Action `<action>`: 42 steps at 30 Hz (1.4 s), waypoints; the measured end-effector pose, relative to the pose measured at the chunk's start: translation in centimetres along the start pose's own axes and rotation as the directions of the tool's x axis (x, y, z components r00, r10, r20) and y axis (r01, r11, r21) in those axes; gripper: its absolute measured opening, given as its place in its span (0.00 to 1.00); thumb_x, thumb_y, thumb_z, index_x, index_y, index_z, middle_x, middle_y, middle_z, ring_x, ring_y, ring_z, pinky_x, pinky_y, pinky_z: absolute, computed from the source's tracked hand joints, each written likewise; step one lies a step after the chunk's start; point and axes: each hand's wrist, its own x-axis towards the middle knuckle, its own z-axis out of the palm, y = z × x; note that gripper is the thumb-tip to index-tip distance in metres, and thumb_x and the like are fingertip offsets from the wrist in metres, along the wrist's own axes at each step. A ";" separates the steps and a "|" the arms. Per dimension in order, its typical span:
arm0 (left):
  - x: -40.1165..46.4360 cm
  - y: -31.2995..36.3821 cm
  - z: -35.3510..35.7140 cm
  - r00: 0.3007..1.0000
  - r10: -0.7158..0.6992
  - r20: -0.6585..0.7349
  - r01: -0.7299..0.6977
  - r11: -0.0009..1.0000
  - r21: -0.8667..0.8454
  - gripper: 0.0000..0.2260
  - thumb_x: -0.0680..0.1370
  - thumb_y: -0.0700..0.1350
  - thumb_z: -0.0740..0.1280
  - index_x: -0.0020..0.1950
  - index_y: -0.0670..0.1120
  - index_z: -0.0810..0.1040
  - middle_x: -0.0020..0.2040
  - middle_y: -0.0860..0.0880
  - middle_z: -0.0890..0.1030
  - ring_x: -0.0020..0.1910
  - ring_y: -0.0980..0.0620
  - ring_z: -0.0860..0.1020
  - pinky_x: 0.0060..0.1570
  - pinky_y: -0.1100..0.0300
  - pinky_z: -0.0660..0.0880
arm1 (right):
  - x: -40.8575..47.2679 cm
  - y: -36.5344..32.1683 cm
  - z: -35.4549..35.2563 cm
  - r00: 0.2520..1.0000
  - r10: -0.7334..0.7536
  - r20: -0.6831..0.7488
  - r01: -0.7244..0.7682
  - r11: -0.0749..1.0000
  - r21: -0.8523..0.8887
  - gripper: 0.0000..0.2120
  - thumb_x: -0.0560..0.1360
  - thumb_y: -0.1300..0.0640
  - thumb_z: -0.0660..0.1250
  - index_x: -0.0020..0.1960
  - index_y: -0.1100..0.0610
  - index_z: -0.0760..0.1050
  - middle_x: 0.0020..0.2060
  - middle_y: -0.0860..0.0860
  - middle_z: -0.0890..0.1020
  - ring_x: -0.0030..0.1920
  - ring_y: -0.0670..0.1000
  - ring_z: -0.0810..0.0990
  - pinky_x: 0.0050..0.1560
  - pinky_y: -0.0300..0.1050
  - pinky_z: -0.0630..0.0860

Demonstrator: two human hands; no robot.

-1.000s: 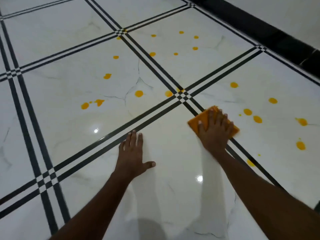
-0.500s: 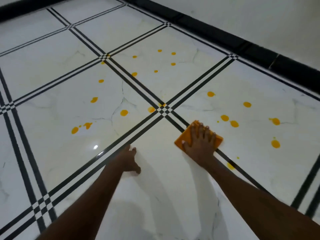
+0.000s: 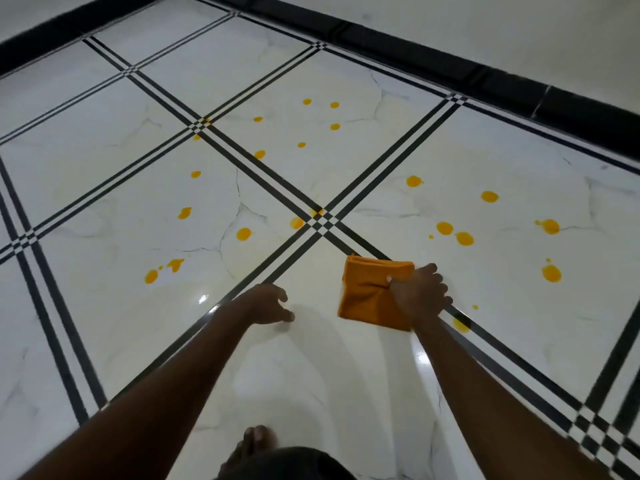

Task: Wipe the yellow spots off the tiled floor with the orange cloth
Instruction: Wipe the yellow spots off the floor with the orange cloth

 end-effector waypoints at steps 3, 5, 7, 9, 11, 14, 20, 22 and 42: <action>2.2 1.3 1.2 0.992 0.058 -0.110 -0.068 0.994 -0.090 0.19 0.78 0.54 0.69 0.65 0.47 0.78 0.61 0.47 0.81 0.63 0.48 0.76 0.61 0.60 0.70 | -0.5 -0.2 0.6 0.993 0.107 0.042 -0.111 0.988 0.111 0.35 0.76 0.41 0.72 0.71 0.64 0.67 0.68 0.64 0.76 0.70 0.68 0.73 0.72 0.66 0.65; 3.0 1.9 1.9 0.985 0.069 -0.161 -0.089 0.989 -0.119 0.15 0.78 0.52 0.69 0.62 0.48 0.80 0.57 0.47 0.82 0.60 0.48 0.78 0.59 0.57 0.73 | -0.7 -0.2 0.8 0.989 0.122 0.085 -0.137 0.969 0.204 0.32 0.76 0.44 0.73 0.71 0.64 0.70 0.68 0.64 0.77 0.70 0.68 0.73 0.71 0.65 0.67; 3.5 2.4 2.3 0.975 0.067 -0.213 -0.105 0.980 -0.171 0.13 0.78 0.50 0.68 0.61 0.48 0.80 0.54 0.47 0.83 0.56 0.48 0.79 0.56 0.57 0.75 | -0.9 -0.5 0.2 0.990 0.076 0.120 -0.114 0.927 0.357 0.28 0.77 0.48 0.73 0.69 0.65 0.73 0.66 0.64 0.79 0.67 0.66 0.76 0.67 0.61 0.72; 4.2 3.0 2.2 0.957 0.081 -0.278 -0.138 0.972 -0.190 0.13 0.78 0.48 0.67 0.62 0.48 0.79 0.53 0.48 0.83 0.54 0.49 0.80 0.53 0.59 0.75 | -0.8 -0.8 -1.0 0.997 -0.023 0.078 -0.016 0.885 0.465 0.21 0.79 0.52 0.71 0.66 0.65 0.76 0.63 0.62 0.81 0.64 0.64 0.78 0.62 0.55 0.74; 4.8 3.7 2.3 0.933 0.124 -0.339 -0.190 0.967 -0.169 0.14 0.79 0.47 0.67 0.64 0.48 0.79 0.55 0.48 0.82 0.55 0.49 0.79 0.51 0.60 0.73 | -1.0 -1.0 -2.8 0.991 -0.128 -0.037 0.130 0.867 0.482 0.18 0.79 0.54 0.70 0.65 0.62 0.76 0.60 0.61 0.82 0.62 0.63 0.79 0.59 0.52 0.73; 5.6 4.7 2.4 0.896 0.207 -0.392 -0.281 0.949 -0.142 0.16 0.78 0.46 0.67 0.65 0.47 0.78 0.58 0.47 0.81 0.56 0.48 0.79 0.55 0.57 0.75 | -0.9 -0.8 -5.9 0.924 -0.265 -0.277 0.355 0.862 0.362 0.18 0.79 0.55 0.70 0.68 0.56 0.75 0.55 0.58 0.84 0.56 0.62 0.82 0.56 0.53 0.76; 6.5 6.9 1.9 0.822 0.307 -0.479 -0.373 0.927 -0.045 0.20 0.79 0.46 0.65 0.71 0.46 0.73 0.66 0.45 0.76 0.65 0.46 0.74 0.61 0.53 0.75 | -1.0 -0.5 -5.9 0.774 -0.574 -0.268 0.590 0.807 -0.023 0.14 0.78 0.57 0.69 0.63 0.49 0.77 0.51 0.49 0.81 0.52 0.55 0.79 0.49 0.48 0.74; 6.7 8.1 2.1 0.789 0.339 -0.512 -0.386 0.922 0.016 0.20 0.80 0.45 0.64 0.73 0.46 0.71 0.69 0.44 0.74 0.67 0.45 0.72 0.62 0.50 0.74 | -0.9 0.8 -2.8 0.808 -0.589 -0.028 0.582 0.804 -0.127 0.05 0.80 0.50 0.66 0.52 0.51 0.75 0.44 0.50 0.78 0.49 0.55 0.79 0.45 0.45 0.70; 10.1 9.4 5.3 0.764 0.506 -0.400 -0.427 0.862 0.274 0.30 0.83 0.56 0.54 0.82 0.50 0.49 0.82 0.47 0.49 0.81 0.49 0.45 0.79 0.50 0.49 | 6.8 3.7 -1.6 0.485 -0.841 0.239 0.822 0.346 -0.452 0.36 0.82 0.37 0.50 0.84 0.52 0.46 0.83 0.62 0.48 0.83 0.64 0.46 0.80 0.67 0.48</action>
